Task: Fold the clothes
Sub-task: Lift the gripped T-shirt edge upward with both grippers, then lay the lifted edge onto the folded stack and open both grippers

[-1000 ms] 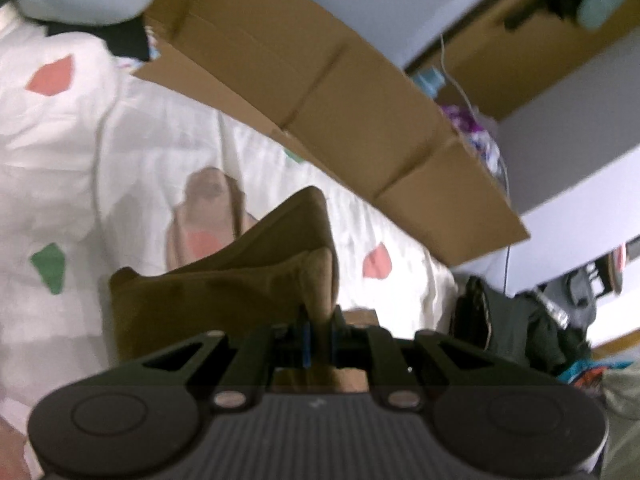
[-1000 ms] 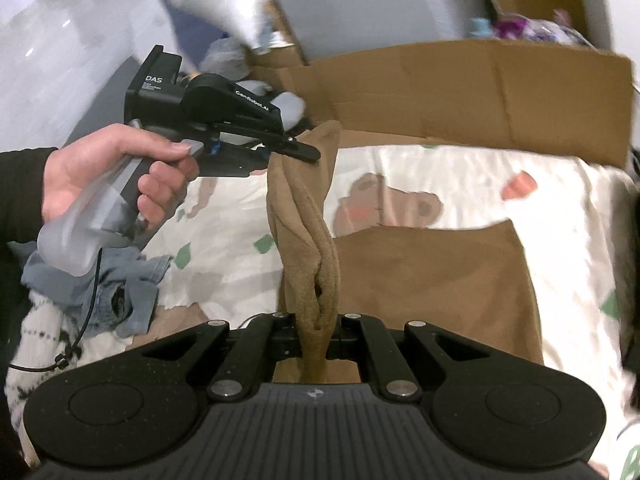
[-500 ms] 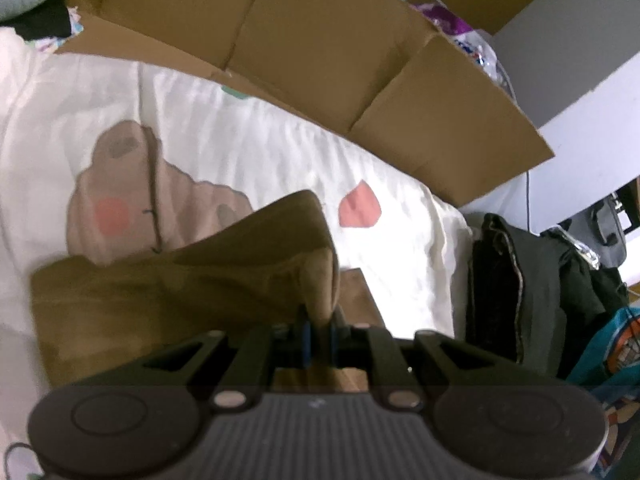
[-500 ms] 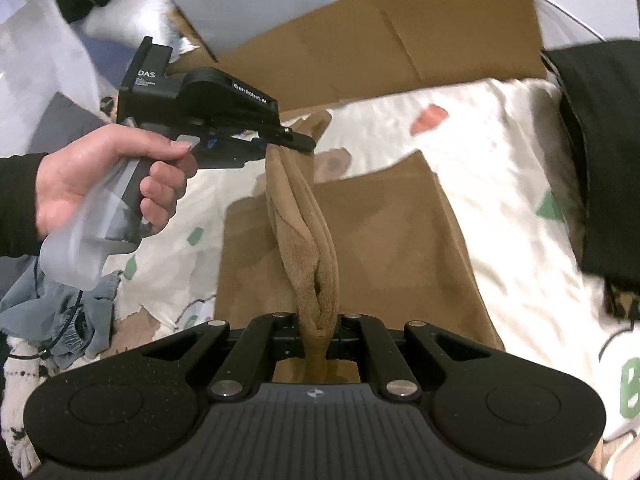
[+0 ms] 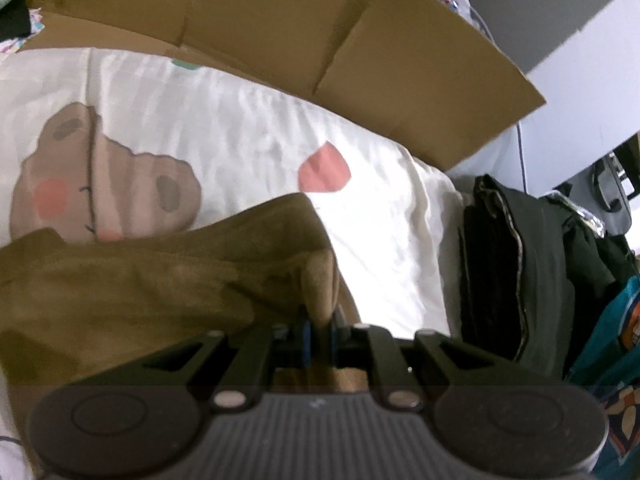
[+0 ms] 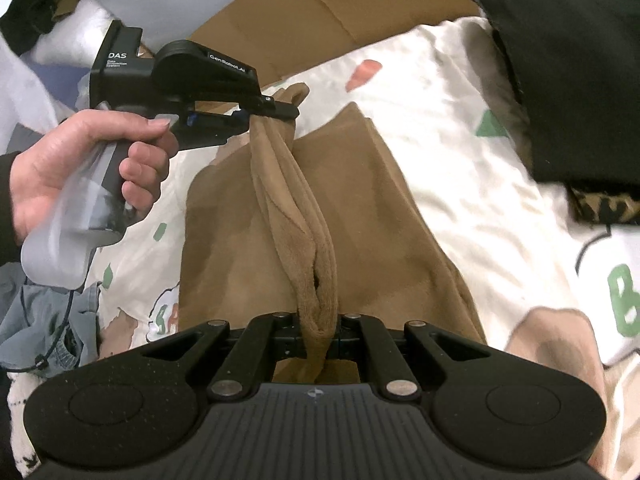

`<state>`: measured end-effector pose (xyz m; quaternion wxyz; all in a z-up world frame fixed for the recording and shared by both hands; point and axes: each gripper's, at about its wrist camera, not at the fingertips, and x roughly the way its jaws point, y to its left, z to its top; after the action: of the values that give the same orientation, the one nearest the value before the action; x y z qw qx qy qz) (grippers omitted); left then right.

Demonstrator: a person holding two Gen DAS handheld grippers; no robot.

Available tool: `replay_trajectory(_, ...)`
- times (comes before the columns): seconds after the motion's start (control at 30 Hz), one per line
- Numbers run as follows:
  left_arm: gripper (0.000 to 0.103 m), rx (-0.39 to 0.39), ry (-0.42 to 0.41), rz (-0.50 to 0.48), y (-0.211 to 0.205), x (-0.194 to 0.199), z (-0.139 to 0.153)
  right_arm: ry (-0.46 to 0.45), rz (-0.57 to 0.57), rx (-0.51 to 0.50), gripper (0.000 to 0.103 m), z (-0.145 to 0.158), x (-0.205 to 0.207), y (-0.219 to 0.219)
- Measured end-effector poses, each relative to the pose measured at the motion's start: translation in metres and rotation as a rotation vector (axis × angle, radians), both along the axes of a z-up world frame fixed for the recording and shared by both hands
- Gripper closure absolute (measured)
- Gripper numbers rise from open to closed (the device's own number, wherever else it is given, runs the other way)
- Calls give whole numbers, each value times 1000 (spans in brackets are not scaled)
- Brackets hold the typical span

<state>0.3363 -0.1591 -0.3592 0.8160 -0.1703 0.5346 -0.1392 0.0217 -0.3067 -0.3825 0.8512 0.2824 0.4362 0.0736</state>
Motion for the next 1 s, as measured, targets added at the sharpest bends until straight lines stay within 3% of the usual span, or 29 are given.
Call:
replay_trajectory(0.27, 94, 12, 14, -33, -24, 1, -12, 47, -80, 55, 101, -18, -11, -20)
replay_trajectory(0.77, 93, 7, 56, 15, -31, 15, -38, 134, -167, 104, 100, -37, -23, -35)
replay_trajectory(1.0, 80, -44, 27, -53, -18, 21, -22, 158, -200, 121, 100, -49, -32, -40)
